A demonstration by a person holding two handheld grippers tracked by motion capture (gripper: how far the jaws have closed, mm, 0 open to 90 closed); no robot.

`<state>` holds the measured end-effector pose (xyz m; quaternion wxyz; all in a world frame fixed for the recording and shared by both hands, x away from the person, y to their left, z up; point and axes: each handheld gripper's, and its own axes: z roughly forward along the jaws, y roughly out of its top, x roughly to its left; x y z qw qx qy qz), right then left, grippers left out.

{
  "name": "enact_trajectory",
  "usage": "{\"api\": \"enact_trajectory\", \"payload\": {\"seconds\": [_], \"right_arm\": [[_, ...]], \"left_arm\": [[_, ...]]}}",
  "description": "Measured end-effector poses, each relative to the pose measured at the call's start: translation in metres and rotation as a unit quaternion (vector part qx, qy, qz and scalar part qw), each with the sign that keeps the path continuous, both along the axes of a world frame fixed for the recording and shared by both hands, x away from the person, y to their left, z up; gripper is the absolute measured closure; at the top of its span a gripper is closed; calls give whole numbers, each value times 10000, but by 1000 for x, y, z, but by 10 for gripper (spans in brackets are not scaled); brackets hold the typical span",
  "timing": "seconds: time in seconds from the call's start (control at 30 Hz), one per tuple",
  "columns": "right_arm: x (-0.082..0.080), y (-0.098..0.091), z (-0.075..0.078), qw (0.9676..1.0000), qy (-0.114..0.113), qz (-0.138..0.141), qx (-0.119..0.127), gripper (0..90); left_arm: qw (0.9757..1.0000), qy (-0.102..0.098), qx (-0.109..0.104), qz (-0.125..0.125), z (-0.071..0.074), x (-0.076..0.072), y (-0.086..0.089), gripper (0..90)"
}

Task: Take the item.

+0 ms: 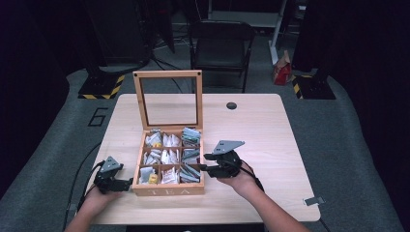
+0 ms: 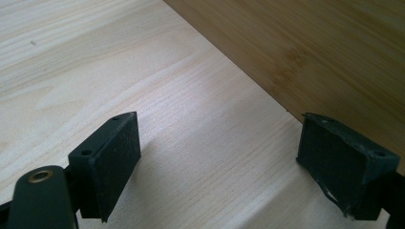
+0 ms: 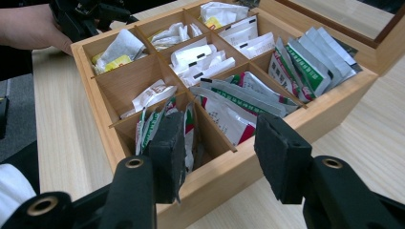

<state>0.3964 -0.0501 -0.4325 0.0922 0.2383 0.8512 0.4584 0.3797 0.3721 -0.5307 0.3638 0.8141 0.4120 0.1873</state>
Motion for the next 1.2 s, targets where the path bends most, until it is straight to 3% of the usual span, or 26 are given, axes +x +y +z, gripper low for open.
{"api": "enact_trajectory", "payload": {"seconds": [1.2], "right_arm": [[4,28,-20,9994,157,299,-87,644]], "left_arm": [[10000,16,69,-52,1,0,1,141]]}}
